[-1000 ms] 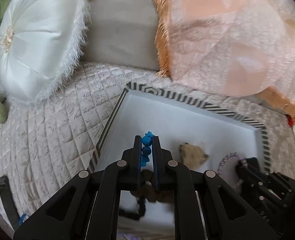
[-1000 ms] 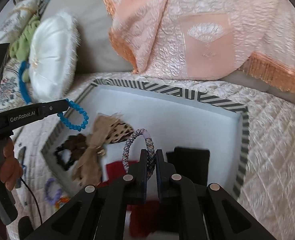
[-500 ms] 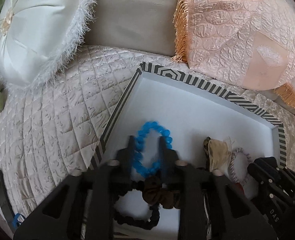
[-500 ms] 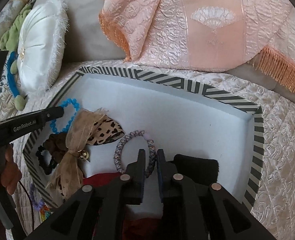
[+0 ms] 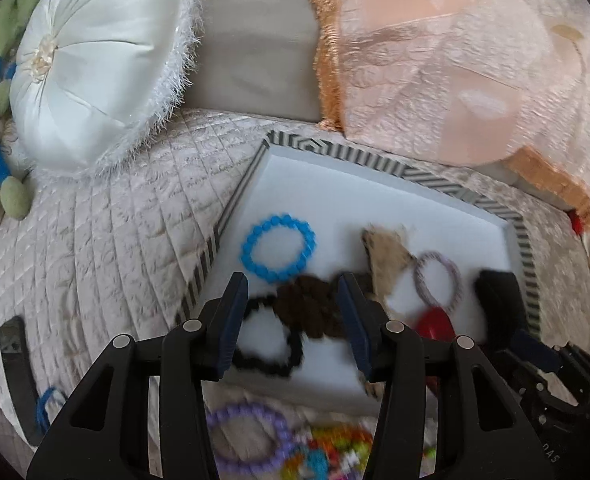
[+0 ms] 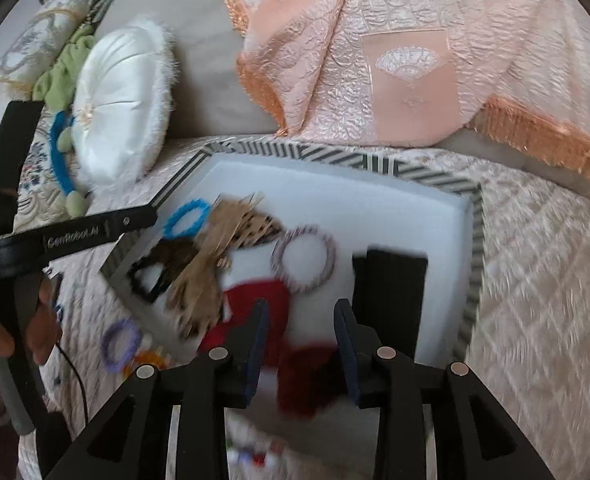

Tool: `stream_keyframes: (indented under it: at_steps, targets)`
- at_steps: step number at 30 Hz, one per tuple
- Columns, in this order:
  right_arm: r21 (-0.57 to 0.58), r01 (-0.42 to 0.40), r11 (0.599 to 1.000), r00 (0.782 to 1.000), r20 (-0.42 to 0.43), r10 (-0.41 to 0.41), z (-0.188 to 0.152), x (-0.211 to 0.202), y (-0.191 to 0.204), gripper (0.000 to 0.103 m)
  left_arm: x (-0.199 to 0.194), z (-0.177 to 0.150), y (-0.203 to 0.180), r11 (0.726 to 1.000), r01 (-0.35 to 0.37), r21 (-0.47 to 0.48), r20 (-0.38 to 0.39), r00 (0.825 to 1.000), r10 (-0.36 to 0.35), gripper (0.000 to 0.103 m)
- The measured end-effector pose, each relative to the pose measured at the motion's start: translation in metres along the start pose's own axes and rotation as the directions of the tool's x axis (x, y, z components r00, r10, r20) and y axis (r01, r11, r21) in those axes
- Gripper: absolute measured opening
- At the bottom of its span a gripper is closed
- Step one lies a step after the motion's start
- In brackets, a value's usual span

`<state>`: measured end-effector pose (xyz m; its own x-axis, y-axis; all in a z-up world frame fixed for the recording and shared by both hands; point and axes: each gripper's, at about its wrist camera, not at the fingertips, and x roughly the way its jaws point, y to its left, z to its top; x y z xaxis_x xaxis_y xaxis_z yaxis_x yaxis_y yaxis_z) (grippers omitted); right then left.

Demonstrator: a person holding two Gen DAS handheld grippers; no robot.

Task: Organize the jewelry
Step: 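Withdraw both grippers from the tray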

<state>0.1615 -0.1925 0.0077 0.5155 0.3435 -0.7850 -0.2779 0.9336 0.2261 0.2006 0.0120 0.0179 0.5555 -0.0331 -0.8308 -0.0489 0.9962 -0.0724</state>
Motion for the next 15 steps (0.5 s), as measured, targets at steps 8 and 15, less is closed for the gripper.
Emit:
stream_keyframes:
  at_steps: [8,15]
  targets:
    - [0.069,-0.019,0.997,0.999,0.049,0.015,-0.031,-0.043,-0.008,0.033,-0.036,-0.026,-0.011,1.000,-0.006,0.026,0.033,0.999,0.005,0.047]
    - [0.097,-0.021,0.995,0.998,0.058,0.016,-0.047,-0.065,-0.010,0.035,-0.063,-0.057,-0.018,0.999,0.040,0.034,0.030,0.999,-0.041,0.054]
